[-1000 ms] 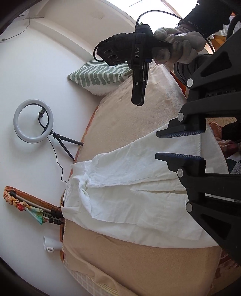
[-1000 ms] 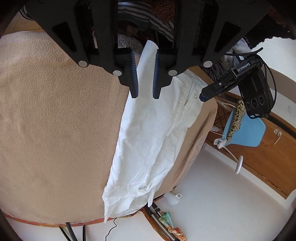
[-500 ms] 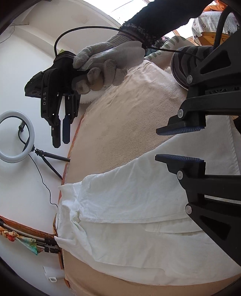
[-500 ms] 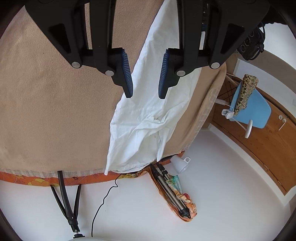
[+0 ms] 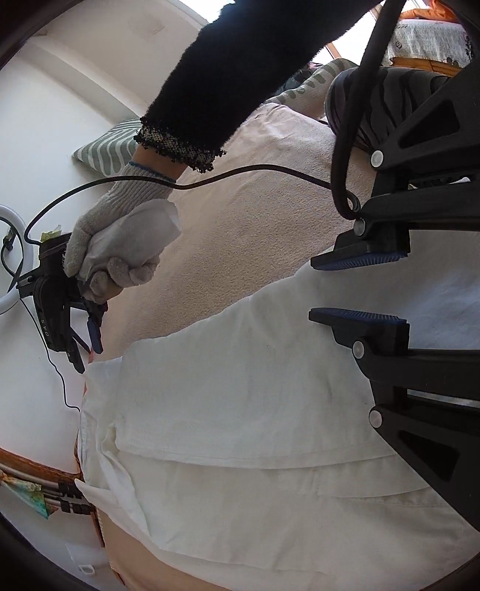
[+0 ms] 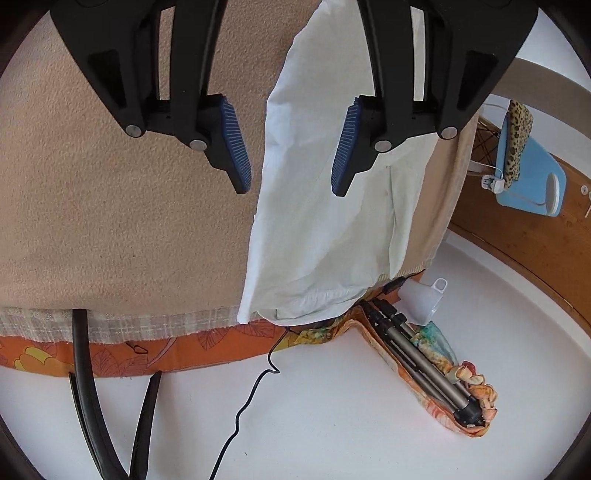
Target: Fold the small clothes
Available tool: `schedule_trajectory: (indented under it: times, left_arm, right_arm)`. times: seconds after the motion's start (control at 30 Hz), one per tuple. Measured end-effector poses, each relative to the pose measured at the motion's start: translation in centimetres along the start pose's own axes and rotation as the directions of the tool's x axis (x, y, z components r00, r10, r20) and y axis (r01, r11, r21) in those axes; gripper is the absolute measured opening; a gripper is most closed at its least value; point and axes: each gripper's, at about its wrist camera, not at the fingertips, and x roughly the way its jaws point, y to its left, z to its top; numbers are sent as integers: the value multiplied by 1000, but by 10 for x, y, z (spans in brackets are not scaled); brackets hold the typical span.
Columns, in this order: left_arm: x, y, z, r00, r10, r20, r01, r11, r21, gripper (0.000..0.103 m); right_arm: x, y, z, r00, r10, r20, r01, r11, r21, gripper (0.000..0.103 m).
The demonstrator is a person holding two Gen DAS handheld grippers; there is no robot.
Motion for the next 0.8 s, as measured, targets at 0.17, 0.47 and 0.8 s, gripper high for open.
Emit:
schedule_trajectory:
  times: [0.17, 0.47, 0.8]
  left_arm:
    - [10, -5, 0, 1000, 25, -9, -25, 999, 35, 20]
    - [8, -12, -2, 1000, 20, -6, -19, 998, 57, 23]
    - [-47, -11, -18, 995, 76, 61, -84, 988, 133, 30]
  right_arm:
    - [31, 8, 14, 999, -26, -41, 23, 997, -72, 5]
    - [44, 19, 36, 966, -259, -22, 252, 954, -165, 4]
    - [-77, 63, 20, 987, -99, 124, 114, 987, -115, 42]
